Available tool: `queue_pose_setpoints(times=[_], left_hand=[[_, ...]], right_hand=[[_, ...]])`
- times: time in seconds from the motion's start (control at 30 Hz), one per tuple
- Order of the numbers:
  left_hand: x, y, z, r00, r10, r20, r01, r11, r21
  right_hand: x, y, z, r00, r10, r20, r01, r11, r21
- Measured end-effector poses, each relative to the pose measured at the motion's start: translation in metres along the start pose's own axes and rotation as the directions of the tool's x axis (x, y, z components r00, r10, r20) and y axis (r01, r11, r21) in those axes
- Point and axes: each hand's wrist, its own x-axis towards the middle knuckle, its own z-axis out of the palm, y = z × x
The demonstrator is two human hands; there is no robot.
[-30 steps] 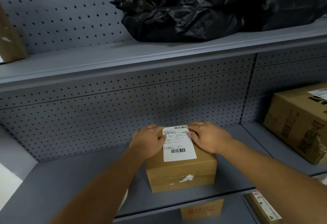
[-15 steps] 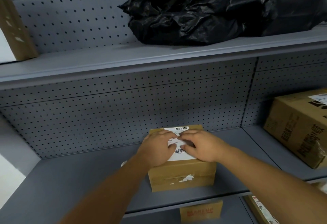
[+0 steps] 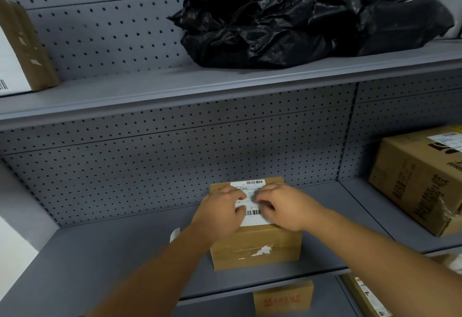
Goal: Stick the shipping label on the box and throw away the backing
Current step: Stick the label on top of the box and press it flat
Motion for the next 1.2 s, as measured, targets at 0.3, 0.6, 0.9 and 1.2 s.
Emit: queue_pose_setpoints(times=[0.3,0.6,0.9,1.2], left_hand=[[-0.013,-0.004,0.002,1.0,-0.026,-0.018,0.027,0.998,0.062],[-0.024,-0.009,-0.001,0.996,-0.068,-0.066,0.073,0.994,0.079],[-0.024,0.018,0.017,0.995,-0.039,-0.096,0.039,0.999,0.005],[-0.042,-0.008,0.009,0.992,-0.079,-0.098,0.079,0.997,-0.006]], right_hand=[[-0.011,0.003,0.005,1.0,-0.012,-0.006,0.012,0.999,0.036],[-0.011,0.004,-0.001,0.998,0.058,-0.013,-0.059,0.998,-0.038],[-0.018,-0.023,0.025,0.972,0.166,-0.169,-0.152,0.984,0.094],[-0.041,0.007,0.026,0.952,0.242,-0.189,-0.212,0.963,0.164]])
